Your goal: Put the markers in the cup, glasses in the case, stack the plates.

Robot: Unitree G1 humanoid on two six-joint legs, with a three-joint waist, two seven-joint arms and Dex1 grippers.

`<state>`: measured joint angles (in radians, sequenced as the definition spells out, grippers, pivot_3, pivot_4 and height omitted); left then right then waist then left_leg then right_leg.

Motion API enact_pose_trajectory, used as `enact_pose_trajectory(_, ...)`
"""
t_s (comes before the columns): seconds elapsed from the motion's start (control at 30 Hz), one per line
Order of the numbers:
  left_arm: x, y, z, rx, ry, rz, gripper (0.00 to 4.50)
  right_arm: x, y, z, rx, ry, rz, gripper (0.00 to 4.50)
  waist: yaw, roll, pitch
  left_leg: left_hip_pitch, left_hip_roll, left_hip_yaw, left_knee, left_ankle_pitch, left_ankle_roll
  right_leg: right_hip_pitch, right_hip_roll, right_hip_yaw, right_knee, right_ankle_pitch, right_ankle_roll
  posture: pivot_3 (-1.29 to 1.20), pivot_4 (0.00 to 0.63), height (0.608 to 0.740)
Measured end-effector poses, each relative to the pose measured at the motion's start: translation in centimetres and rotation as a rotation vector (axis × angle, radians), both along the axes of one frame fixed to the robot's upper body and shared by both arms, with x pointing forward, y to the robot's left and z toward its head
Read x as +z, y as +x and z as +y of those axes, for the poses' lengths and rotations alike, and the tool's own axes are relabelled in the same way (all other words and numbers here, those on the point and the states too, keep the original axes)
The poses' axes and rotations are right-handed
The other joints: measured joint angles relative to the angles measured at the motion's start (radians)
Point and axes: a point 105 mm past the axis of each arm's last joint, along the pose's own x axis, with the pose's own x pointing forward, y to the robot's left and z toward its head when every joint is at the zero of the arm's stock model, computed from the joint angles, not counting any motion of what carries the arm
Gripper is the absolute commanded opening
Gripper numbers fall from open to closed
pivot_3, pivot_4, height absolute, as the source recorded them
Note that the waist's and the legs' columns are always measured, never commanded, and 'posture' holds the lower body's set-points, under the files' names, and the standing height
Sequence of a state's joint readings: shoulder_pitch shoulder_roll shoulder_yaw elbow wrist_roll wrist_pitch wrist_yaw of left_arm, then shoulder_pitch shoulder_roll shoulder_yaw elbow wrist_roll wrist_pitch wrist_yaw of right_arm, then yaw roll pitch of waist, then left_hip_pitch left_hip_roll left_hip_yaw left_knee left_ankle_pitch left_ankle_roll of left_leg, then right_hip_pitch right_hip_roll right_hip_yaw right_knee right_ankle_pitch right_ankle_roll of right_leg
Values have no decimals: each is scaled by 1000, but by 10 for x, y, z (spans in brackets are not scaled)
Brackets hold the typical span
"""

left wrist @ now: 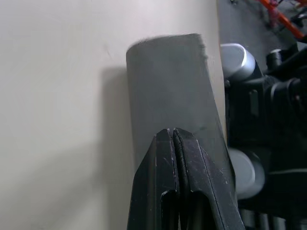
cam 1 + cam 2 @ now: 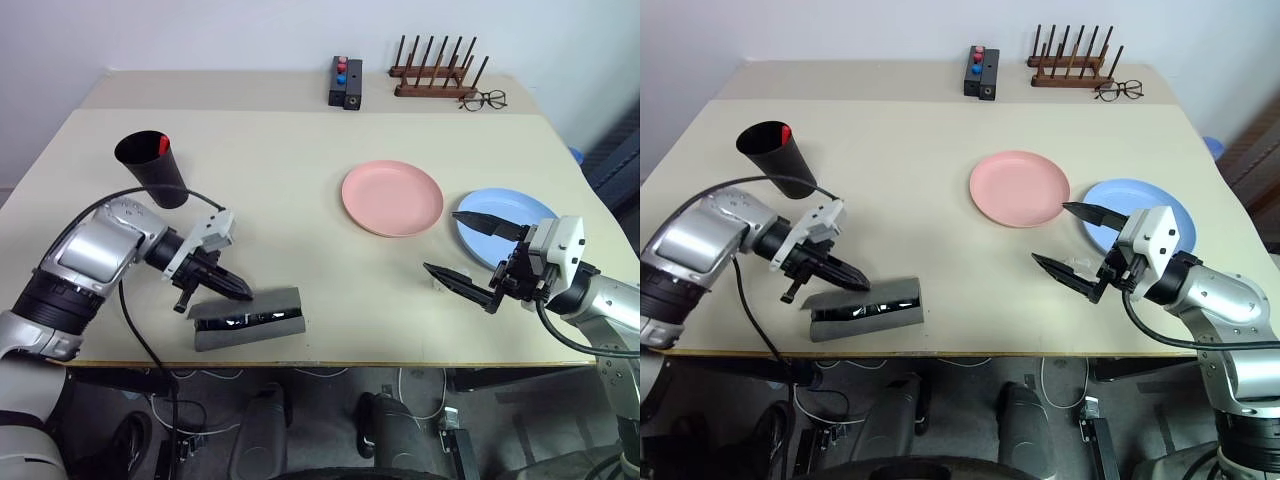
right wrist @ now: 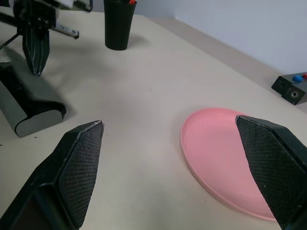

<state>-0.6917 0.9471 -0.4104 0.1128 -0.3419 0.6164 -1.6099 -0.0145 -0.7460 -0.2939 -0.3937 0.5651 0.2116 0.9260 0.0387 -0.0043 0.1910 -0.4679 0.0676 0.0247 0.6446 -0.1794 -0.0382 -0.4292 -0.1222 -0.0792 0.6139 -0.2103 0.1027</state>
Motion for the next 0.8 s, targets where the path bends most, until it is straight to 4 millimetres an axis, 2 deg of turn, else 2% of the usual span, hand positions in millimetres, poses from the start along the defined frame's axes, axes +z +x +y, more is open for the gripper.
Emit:
enact_pose_trajectory(0.2,1,-11,-9,-54,-26,11,38,1,0,1,1,0,-2,4500,1,0,0,0,0,0,0,0,0,0,0,0,0,-1,2,0,150,740)
enact_pose_trajectory(0.33,-1,-11,-6,-65,-29,-21,38,1,0,0,0,0,-2,4500,1,0,0,0,0,0,0,0,0,0,0,0,0,-1,2,0,150,740)
enact_pose_trajectory(0.43,2,-3,-3,-28,-66,-47,788,1,1,0,-6,2,-1,4500,1,0,0,1,0,0,0,0,0,0,0,0,0,-1,2,0,150,740)
enact_pose_trajectory(0.5,10,0,-3,13,-112,-11,1756,1,1,0,-10,5,2,4500,2,0,0,0,0,0,0,0,0,0,0,0,0,-1,2,0,150,740)
enact_pose_trajectory(0.67,52,16,4,105,-266,-29,4144,7,11,-3,-59,30,3,4500,0,0,0,1,0,0,0,0,0,0,0,0,0,-1,2,0,150,740)
enact_pose_trajectory(0.7,56,19,7,123,-284,-35,4445,6,12,-3,-71,35,13,4500,-2,0,0,1,0,0,-1,0,0,0,0,0,0,-1,2,0,150,740)
enact_pose_trajectory(0.8,65,28,13,173,-349,-62,4445,0,21,-6,-121,45,82,4500,-1,0,0,1,0,0,0,0,0,0,0,0,0,-1,2,0,150,740)
